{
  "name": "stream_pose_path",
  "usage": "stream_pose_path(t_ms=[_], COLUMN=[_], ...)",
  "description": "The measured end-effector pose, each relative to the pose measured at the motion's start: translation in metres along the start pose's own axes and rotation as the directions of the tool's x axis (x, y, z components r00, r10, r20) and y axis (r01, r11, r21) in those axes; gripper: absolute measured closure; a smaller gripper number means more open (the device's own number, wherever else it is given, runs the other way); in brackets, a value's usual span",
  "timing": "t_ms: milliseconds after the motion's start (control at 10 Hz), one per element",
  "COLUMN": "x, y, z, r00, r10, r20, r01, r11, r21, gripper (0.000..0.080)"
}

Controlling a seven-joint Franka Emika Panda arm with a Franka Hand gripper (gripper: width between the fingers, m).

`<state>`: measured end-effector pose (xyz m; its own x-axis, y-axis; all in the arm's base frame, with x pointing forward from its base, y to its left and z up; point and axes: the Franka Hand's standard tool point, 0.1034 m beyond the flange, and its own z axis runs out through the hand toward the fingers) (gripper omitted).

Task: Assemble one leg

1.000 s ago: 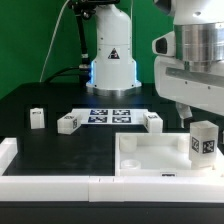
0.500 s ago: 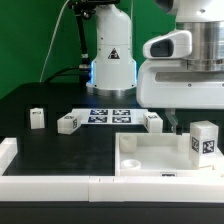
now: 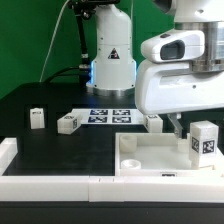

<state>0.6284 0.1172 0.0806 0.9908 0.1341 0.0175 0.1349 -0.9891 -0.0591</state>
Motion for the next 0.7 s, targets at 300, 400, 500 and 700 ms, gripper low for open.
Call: stream_pose_path(t_ms=[300, 400, 500, 700], x=[0.0000, -0.0002, -0.0003, -0.0006], y=[-0.0011, -0.0001, 0.0014, 0.0026], z=[0.0011, 0.0016, 0.0019, 0.0021], r00=[0.971, 0.917, 0.816, 0.608], r10=[0.240, 0.399, 0.578, 0.793], r20=[-0.003, 0.001, 0.009, 0.025], r01=[-0.240, -0.398, -0.578, -0.794], r11=[0.971, 0.917, 0.816, 0.607], r21=[0.012, 0.024, 0.032, 0.035], gripper=[0.0509, 0.0509, 0.0509, 0.0509])
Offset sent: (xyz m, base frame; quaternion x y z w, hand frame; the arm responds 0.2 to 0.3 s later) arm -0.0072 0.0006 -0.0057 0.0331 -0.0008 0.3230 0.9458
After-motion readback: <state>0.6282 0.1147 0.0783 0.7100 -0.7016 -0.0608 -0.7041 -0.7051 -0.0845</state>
